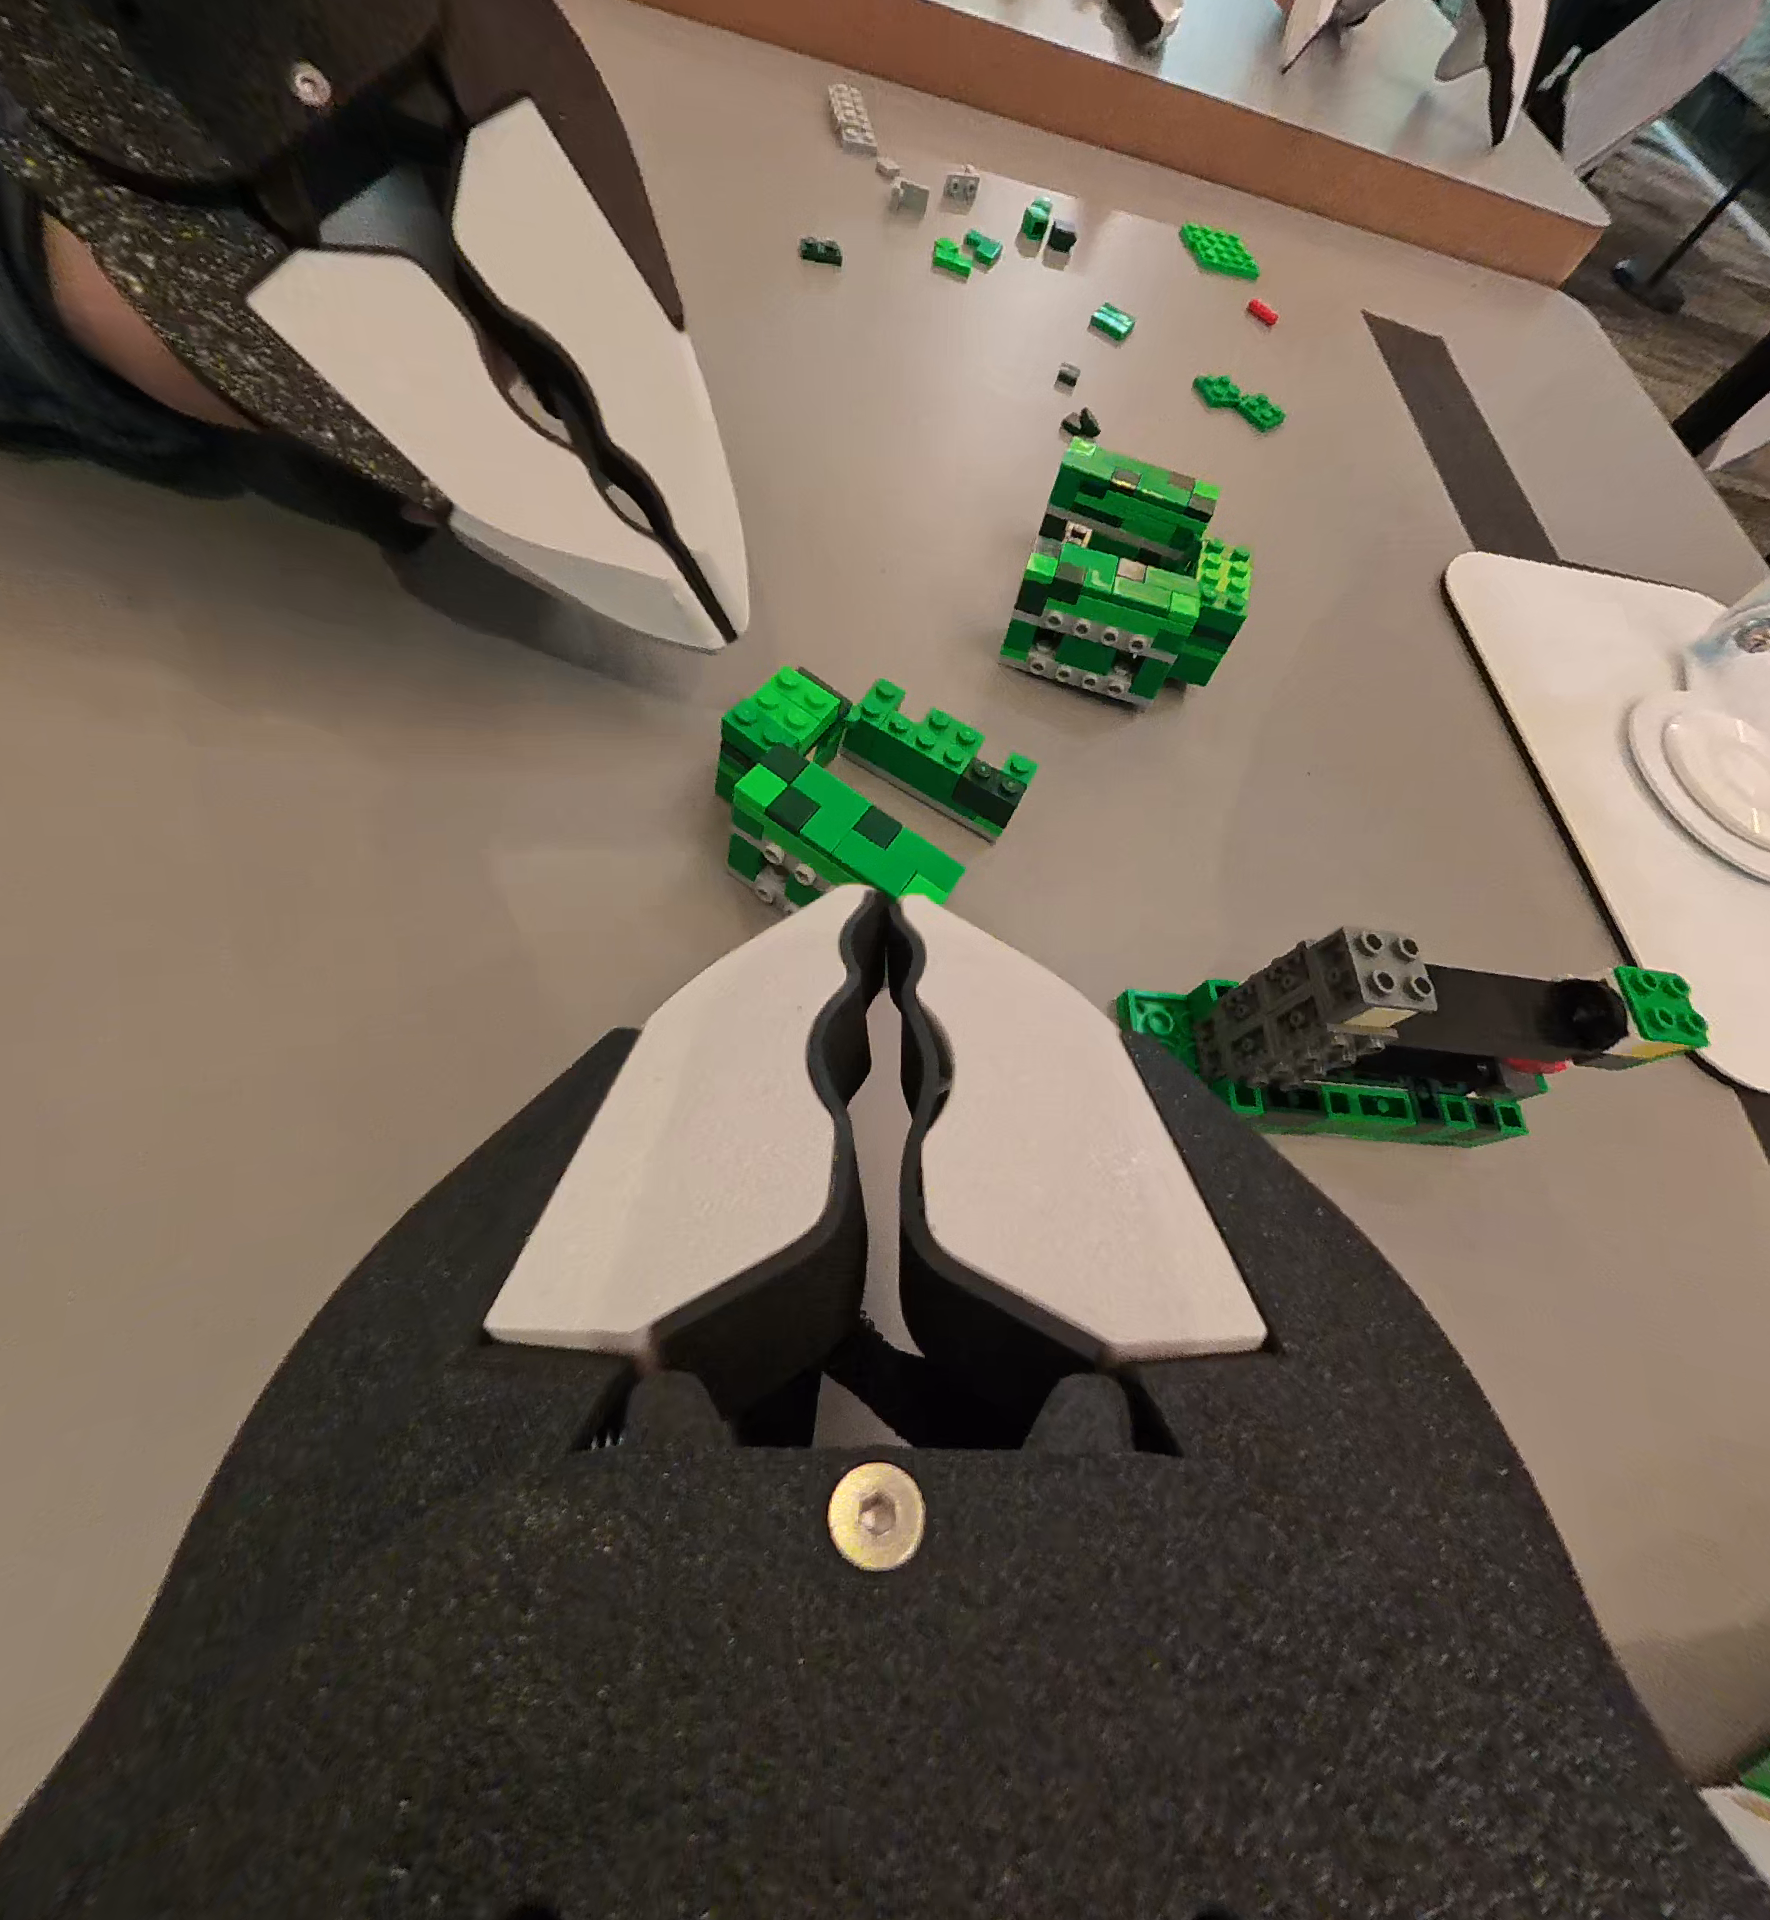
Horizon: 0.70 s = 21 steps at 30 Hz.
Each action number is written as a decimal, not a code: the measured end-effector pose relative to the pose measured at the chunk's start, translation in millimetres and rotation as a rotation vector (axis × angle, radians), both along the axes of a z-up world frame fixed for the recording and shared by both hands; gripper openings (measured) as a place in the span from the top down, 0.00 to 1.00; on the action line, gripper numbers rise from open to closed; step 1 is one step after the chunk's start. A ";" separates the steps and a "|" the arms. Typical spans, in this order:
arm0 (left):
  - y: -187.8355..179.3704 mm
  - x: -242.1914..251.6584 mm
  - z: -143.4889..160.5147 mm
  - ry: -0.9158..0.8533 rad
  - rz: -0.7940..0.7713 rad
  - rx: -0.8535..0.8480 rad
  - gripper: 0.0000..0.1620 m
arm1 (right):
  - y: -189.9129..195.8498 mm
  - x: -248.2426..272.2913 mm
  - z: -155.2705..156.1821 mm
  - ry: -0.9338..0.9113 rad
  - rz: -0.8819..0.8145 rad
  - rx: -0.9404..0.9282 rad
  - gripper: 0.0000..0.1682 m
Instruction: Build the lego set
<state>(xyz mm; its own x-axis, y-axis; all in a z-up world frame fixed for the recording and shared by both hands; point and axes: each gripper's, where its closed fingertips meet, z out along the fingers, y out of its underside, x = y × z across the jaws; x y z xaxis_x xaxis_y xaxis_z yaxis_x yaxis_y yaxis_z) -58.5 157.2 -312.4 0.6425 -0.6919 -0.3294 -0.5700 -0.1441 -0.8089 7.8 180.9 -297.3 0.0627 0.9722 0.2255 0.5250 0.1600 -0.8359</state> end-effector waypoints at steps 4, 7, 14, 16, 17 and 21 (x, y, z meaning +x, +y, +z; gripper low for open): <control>-1.8 0.6 -0.1 0.004 -0.014 0.009 1.00 | 0.4 -4.7 1.3 0.003 -0.008 0.038 1.00; -0.6 -0.5 0.1 0.009 -0.007 0.015 1.00 | -4.7 -7.9 2.3 -0.045 -0.008 0.008 1.00; 1.6 -0.2 -5.8 -0.040 0.025 -0.074 0.75 | -17.5 -27.5 16.0 -0.093 0.002 -0.071 1.00; 3.0 0.0 -10.4 -0.029 0.036 -0.099 0.72 | -20.3 -34.6 13.8 -0.146 0.023 -0.082 1.00; 3.4 0.6 -11.8 -0.025 0.038 -0.107 0.71 | -20.0 -37.5 11.5 -0.181 0.033 -0.079 1.00; 3.3 4.4 -18.2 -0.008 0.032 -0.138 0.70 | -18.9 -44.1 3.5 -0.338 0.096 -0.075 1.00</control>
